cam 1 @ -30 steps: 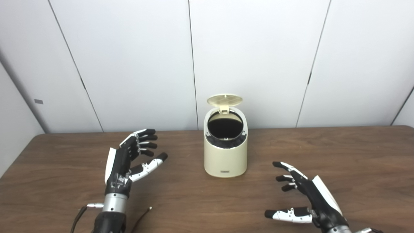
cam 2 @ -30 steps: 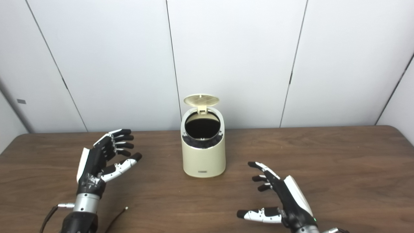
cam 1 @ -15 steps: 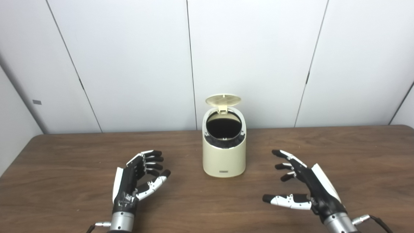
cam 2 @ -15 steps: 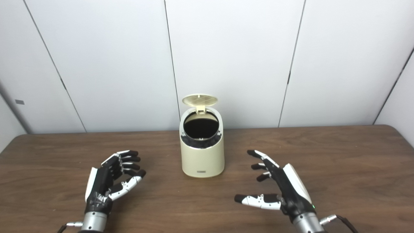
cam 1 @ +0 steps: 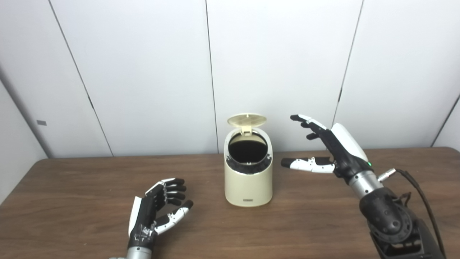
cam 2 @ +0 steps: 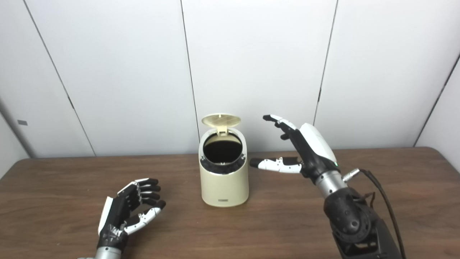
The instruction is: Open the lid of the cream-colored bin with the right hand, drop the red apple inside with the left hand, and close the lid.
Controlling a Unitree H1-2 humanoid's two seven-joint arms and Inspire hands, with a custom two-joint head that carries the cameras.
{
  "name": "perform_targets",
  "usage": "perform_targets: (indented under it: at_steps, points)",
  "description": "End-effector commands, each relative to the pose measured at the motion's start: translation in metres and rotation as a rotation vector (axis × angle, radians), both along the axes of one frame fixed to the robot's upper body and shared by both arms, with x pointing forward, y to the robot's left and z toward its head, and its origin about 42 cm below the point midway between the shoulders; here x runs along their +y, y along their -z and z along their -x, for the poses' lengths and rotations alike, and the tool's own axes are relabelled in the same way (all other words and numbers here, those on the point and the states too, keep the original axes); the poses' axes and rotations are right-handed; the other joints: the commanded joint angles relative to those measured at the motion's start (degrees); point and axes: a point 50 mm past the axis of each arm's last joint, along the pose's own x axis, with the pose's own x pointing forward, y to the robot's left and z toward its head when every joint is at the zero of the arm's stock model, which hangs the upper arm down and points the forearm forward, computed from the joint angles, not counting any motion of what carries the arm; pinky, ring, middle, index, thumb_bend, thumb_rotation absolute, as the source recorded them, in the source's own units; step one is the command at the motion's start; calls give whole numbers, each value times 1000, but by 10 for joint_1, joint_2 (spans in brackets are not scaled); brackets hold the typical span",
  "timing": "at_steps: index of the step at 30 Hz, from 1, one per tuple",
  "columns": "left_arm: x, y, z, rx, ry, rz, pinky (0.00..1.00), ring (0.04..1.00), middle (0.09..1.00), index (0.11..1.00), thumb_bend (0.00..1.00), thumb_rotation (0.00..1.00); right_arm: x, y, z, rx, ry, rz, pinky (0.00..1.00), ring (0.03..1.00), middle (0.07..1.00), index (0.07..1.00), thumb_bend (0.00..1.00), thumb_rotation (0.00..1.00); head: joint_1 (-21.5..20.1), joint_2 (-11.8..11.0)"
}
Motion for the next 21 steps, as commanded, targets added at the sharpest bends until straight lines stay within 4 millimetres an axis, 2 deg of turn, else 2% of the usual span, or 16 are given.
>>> perform_targets:
  at_steps: [1, 4, 8, 14, 15, 19, 21]
  points:
    - [3, 28, 15, 77, -14, 1, 545, 587, 638, 678, 544, 0, 8, -32, -9, -71, -3, 26, 766, 902, 923, 883, 688, 563, -1, 0]
    - [3, 29, 14, 77, -15, -4, 547, 592, 636, 678, 548, 0, 15, -47, -19, -60, 2, 68, 773, 936, 970, 896, 678, 559, 1, -1]
    - [2, 30, 14, 75, -15, 7, 531, 589, 639, 677, 549, 0, 21, -59, -28, -18, -7, 144, 723, 911, 953, 906, 679, 536, 3, -2]
    - [0, 30, 12, 73, -14, 10, 537, 583, 634, 673, 542, 0, 37, -65, -39, 2, -16, 265, 708, 912, 937, 938, 714, 596, 5, 0]
    - [0, 29, 12, 71, -12, 11, 529, 578, 630, 670, 548, 0, 40, -66, -41, -2, -22, 289, 725, 912, 930, 933, 720, 610, 5, 1]
    - [-1, 28, 12, 72, -13, 17, 526, 579, 632, 669, 553, 0, 48, -67, -44, -11, -47, 348, 894, 951, 921, 916, 724, 612, 7, 3]
    - [-1, 28, 12, 75, -14, 20, 526, 580, 632, 670, 553, 0, 52, -68, -46, -11, -64, 389, 919, 970, 923, 915, 714, 629, 9, 3]
